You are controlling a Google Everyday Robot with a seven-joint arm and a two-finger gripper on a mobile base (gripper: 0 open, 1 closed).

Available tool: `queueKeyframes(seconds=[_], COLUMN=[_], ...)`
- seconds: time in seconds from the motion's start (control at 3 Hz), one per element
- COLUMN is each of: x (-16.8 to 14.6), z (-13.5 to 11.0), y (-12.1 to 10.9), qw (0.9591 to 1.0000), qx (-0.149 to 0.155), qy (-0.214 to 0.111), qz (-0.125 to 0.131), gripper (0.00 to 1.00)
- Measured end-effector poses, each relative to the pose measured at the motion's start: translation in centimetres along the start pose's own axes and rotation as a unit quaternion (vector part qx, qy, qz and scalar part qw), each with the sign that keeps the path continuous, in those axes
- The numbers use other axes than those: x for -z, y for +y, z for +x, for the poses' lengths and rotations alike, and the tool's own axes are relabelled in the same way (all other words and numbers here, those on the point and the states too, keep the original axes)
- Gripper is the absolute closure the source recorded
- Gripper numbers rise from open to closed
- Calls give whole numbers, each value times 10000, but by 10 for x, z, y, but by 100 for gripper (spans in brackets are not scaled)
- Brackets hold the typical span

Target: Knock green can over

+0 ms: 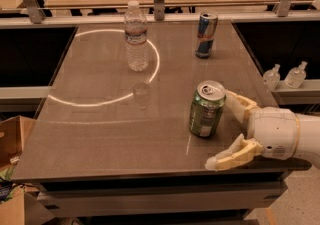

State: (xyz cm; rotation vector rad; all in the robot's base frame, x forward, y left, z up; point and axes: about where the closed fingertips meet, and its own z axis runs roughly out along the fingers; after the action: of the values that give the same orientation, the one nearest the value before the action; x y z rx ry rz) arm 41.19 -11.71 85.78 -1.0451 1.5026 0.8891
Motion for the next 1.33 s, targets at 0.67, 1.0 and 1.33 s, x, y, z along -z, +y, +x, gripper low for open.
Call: queueKeyframes(seconds=[0.67, 1.0, 1.33], x=[-37, -45, -49], z=[-8, -9, -10], y=[-15, -18, -20], qw=[9998, 9997, 9996], qx=[62, 34, 7], qy=[-147, -183, -203], qz=[-94, -143, -185], gripper=[0, 13, 37])
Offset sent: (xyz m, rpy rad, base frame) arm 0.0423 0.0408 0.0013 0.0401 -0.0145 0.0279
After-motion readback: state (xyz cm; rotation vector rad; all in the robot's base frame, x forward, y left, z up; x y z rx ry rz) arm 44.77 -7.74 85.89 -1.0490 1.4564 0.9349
